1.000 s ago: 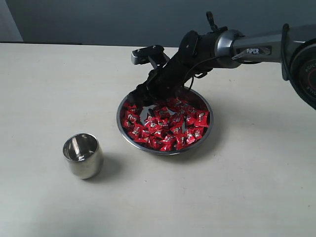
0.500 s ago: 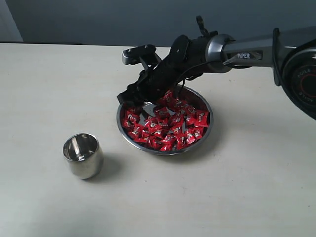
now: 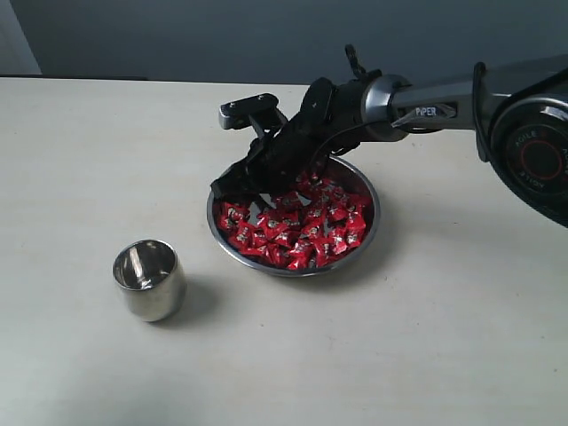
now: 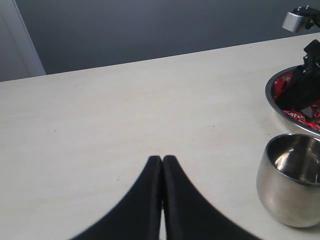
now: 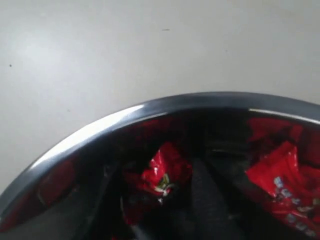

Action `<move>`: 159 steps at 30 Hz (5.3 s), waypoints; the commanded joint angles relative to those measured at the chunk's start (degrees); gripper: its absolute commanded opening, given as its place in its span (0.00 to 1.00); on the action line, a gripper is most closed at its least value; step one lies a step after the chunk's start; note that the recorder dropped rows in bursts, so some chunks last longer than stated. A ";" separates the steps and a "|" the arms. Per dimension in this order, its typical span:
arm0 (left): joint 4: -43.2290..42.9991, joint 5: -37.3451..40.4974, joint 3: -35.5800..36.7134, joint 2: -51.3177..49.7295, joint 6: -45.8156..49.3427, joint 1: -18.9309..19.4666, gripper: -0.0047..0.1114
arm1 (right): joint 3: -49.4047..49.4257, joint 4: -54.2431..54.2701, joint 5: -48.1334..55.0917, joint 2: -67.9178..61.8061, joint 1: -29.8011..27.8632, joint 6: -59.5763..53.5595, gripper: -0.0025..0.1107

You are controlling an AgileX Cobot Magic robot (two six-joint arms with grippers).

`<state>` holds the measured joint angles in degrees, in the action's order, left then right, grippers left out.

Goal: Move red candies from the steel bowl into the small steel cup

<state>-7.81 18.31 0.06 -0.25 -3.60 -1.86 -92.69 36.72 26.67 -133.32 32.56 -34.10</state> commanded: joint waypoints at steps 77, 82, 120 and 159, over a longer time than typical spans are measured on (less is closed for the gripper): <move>0.16 -0.54 -0.06 0.25 -0.31 0.15 0.04 | -3.19 -17.68 17.05 12.01 5.40 10.39 0.27; 0.16 -0.54 -0.06 0.25 -0.31 0.15 0.04 | -3.19 -18.87 17.74 9.25 5.40 10.39 0.27; 0.16 -0.54 -0.06 0.25 -0.31 0.15 0.04 | -3.19 -22.28 12.98 3.04 5.40 10.97 0.38; 0.16 -0.54 -0.06 0.25 -0.31 0.15 0.04 | -3.30 -24.04 11.35 5.03 5.40 12.17 0.40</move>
<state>-7.81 18.31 0.06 -0.25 -3.60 -1.86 -95.68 13.80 39.08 -127.36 38.25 -21.89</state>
